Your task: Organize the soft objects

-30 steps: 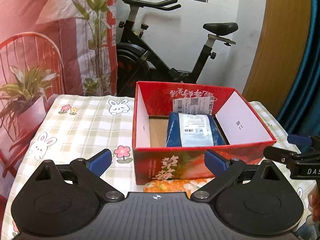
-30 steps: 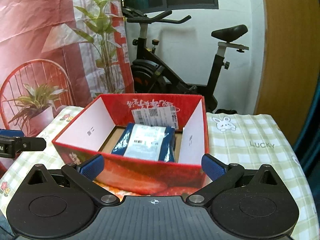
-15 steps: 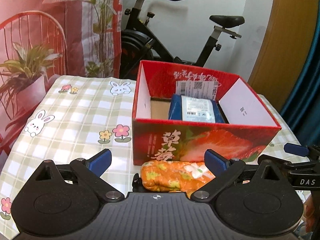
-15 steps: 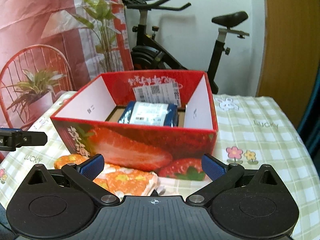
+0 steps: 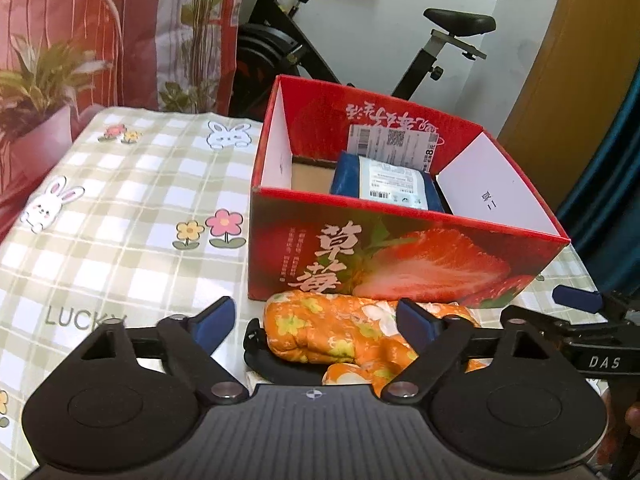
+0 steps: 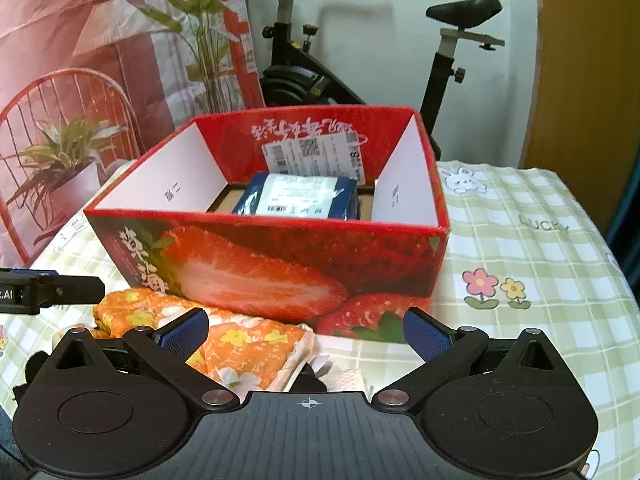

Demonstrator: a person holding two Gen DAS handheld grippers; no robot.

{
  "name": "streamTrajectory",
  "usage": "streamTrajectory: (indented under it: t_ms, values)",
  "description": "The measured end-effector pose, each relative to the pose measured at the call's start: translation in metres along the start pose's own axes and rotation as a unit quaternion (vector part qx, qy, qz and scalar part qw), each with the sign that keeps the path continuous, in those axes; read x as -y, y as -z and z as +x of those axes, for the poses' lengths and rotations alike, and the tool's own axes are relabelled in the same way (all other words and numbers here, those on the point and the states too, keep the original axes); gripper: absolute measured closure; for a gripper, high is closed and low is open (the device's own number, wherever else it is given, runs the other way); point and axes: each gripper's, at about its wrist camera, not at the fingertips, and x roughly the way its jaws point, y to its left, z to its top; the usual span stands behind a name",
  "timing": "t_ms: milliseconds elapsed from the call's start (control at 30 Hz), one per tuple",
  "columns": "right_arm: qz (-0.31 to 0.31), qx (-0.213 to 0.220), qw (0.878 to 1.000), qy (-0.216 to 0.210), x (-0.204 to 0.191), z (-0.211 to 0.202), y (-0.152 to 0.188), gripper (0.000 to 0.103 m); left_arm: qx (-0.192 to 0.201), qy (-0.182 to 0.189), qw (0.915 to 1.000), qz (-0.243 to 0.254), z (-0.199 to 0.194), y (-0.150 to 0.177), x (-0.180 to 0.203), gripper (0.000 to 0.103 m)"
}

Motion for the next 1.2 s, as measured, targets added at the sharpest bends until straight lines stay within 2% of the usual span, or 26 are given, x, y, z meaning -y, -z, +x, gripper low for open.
streamTrajectory:
  t_ms: [133,300,500,633,700,867,1133,1167,1200]
  values:
    - [-0.006,-0.016,1.0,-0.003,-0.002,0.008,0.005,0.0,-0.018,0.017,0.9996,-0.012,0.009,0.004,-0.007,0.034]
    - [-0.01,-0.029,1.0,-0.007,-0.003,0.011,0.012,0.001,-0.037,0.029,0.9984,-0.032,0.016,0.013,-0.011,0.037]
    - [-0.006,-0.031,0.999,-0.019,-0.001,0.012,0.011,0.003,-0.039,0.043,0.9971,-0.05,0.016,0.013,-0.02,0.037]
    - [-0.003,-0.035,0.999,-0.034,-0.002,0.014,0.009,0.009,-0.043,0.054,0.9962,-0.053,0.02,0.011,-0.021,0.037]
    - [-0.001,-0.042,0.998,-0.047,-0.003,0.016,0.01,0.013,-0.05,0.061,0.9952,-0.057,0.023,0.012,-0.023,0.043]
    - [0.009,-0.07,0.994,-0.078,-0.005,0.026,0.014,0.023,-0.059,0.071,0.9936,-0.066,0.029,0.015,-0.024,0.045]
    - [0.041,-0.083,0.991,-0.093,-0.006,0.039,0.018,0.024,-0.063,0.07,0.9941,-0.053,0.038,0.017,-0.014,0.046]
    - [0.043,-0.084,0.991,-0.094,-0.007,0.04,0.017,0.024,-0.061,0.073,0.9942,-0.051,0.037,0.017,-0.013,0.046]
    - [0.043,-0.083,0.991,-0.095,-0.007,0.04,0.017,0.025,-0.056,0.077,0.9943,-0.048,0.035,0.017,-0.012,0.053]
